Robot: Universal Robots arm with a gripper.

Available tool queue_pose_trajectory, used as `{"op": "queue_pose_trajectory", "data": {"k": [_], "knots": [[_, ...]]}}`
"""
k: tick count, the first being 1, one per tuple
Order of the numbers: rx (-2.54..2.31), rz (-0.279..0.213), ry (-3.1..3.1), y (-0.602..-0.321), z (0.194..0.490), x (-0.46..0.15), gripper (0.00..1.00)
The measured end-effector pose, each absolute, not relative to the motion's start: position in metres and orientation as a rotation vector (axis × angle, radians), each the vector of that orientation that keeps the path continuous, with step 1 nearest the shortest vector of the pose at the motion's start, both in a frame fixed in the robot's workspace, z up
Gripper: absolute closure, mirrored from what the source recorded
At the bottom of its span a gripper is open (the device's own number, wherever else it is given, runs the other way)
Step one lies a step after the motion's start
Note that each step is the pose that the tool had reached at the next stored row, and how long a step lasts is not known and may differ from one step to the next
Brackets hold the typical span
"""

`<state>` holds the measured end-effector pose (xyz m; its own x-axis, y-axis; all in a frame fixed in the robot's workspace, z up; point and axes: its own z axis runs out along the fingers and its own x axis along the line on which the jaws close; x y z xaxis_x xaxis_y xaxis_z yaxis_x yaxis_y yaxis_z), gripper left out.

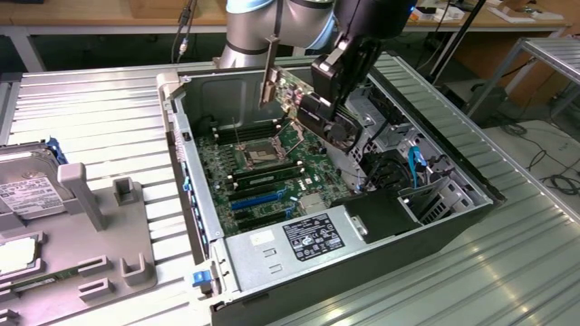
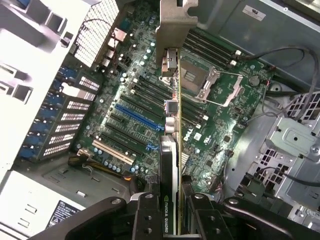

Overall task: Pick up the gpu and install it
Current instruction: 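Insert the gpu into the slot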

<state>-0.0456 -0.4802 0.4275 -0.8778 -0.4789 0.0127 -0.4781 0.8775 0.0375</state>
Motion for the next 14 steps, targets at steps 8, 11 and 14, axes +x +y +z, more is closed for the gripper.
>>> {"op": "queue_pose_trajectory", "data": {"k": [8,11,14], "knots": [[0.842,-0.051,-3.003,-0.4802,0.4276,-0.0455,0.73],[0.845,-0.051,-3.002,-0.4802,0.4275,-0.0456,0.73],[0.888,-0.05,-2.989,-0.4801,0.4275,-0.0456,0.73]]}}
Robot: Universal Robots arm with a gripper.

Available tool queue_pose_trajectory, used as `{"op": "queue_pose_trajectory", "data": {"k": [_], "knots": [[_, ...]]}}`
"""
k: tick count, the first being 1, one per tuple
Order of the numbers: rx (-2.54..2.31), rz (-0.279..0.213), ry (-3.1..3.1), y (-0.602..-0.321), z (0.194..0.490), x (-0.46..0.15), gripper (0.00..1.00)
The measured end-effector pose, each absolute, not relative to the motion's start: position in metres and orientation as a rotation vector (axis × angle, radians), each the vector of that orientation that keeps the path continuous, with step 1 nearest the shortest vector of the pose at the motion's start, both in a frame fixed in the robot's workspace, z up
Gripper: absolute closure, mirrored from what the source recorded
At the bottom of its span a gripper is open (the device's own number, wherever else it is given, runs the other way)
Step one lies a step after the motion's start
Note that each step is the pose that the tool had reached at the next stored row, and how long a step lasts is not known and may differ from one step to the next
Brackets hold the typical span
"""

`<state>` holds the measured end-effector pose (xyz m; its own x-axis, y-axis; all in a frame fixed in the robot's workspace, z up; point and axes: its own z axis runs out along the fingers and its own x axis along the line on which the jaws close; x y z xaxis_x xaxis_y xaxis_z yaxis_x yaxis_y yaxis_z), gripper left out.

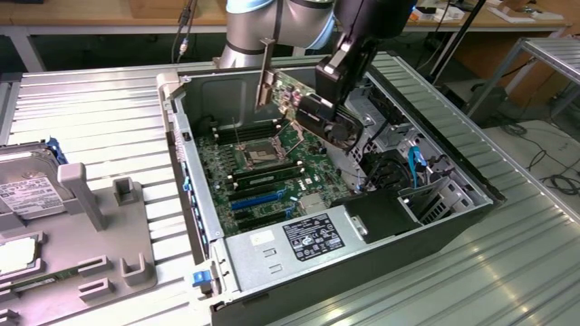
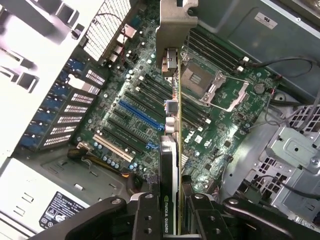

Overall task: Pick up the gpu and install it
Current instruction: 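Insert the gpu into the slot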

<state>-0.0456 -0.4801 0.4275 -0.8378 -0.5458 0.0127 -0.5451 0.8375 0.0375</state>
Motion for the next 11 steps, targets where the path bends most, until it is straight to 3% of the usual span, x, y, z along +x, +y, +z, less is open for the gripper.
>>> {"op": "queue_pose_trajectory", "data": {"k": [11], "knots": [[1.148,-0.047,-2.897,-0.4802,0.4275,-0.0456,0.73]]}}
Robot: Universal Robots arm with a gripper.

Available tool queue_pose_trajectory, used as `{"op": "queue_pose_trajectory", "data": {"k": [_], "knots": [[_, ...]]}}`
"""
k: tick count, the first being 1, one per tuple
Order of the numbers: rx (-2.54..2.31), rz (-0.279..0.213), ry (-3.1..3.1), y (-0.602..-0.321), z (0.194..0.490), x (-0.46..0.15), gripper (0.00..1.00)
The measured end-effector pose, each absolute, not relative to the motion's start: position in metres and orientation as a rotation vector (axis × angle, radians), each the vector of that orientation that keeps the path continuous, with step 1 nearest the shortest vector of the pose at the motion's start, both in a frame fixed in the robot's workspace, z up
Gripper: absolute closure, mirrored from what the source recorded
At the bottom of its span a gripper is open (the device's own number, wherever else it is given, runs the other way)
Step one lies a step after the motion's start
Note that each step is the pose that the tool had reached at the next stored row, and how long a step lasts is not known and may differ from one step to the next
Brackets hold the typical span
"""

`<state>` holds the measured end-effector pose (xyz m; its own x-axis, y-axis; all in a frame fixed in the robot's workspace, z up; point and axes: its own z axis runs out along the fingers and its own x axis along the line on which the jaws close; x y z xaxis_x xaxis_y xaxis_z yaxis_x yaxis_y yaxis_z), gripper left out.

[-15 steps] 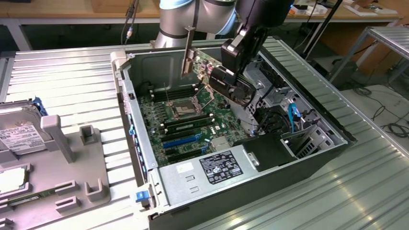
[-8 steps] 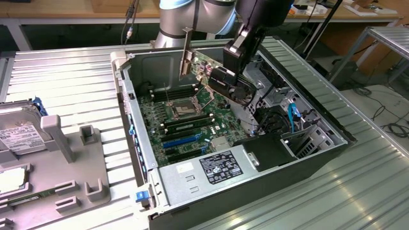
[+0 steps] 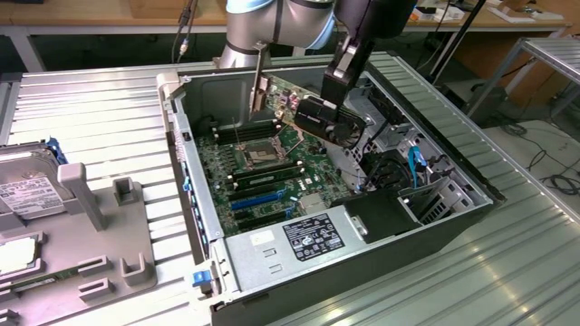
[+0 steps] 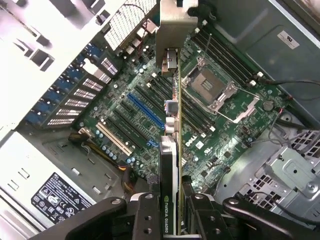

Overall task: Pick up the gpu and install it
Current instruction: 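Insert the gpu into the slot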

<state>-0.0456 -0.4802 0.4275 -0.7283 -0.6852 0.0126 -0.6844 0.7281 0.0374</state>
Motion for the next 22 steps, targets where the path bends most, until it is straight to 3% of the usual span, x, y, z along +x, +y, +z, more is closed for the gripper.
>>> {"op": "queue_pose_trajectory", "data": {"k": [22], "knots": [[1.537,-0.041,-2.706,-0.4802,0.4275,-0.0455,0.73]]}}
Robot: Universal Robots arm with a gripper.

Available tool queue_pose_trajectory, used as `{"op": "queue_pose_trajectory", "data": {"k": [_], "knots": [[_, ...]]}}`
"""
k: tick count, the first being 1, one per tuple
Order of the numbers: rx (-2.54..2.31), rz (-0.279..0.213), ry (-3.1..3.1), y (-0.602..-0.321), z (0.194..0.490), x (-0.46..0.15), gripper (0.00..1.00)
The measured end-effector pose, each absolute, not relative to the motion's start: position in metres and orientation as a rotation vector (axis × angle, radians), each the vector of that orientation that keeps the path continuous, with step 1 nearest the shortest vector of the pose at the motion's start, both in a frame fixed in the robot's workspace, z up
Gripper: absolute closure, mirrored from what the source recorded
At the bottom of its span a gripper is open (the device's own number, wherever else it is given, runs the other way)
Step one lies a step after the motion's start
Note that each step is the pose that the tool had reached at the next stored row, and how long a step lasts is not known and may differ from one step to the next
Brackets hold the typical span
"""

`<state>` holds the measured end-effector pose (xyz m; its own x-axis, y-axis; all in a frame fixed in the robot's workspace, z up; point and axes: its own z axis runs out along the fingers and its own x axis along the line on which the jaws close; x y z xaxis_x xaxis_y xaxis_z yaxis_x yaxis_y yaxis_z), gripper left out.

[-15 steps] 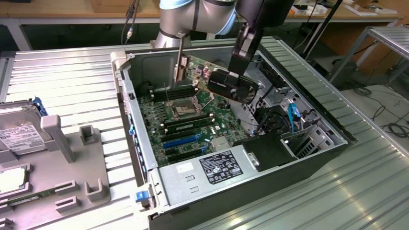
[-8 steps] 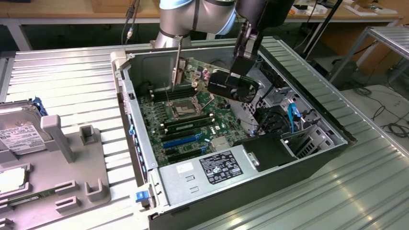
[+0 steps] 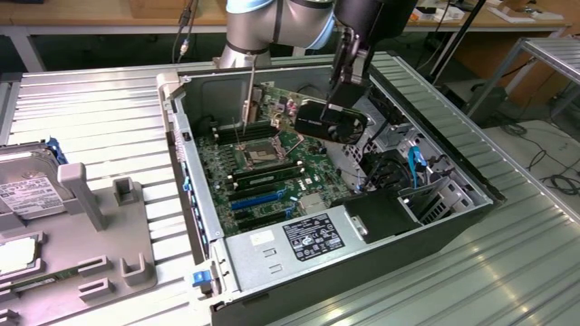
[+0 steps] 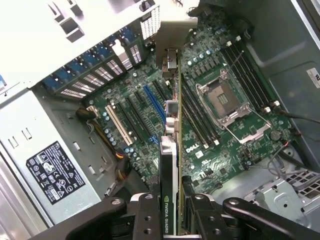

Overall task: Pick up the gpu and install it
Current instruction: 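Insert the gpu into the slot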

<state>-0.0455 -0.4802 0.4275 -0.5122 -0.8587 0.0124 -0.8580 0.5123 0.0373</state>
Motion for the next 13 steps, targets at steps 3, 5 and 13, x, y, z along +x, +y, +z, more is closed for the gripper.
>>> {"op": "queue_pose_trajectory", "data": {"k": [3,5,13], "knots": [[1.578,-0.04,-2.682,-0.4802,0.4275,-0.0455,0.73],[1.636,-0.039,-2.646,-0.4802,0.4275,-0.0455,0.73],[1.76,-0.037,-2.564,-0.4801,0.4275,-0.0456,0.73]]}}
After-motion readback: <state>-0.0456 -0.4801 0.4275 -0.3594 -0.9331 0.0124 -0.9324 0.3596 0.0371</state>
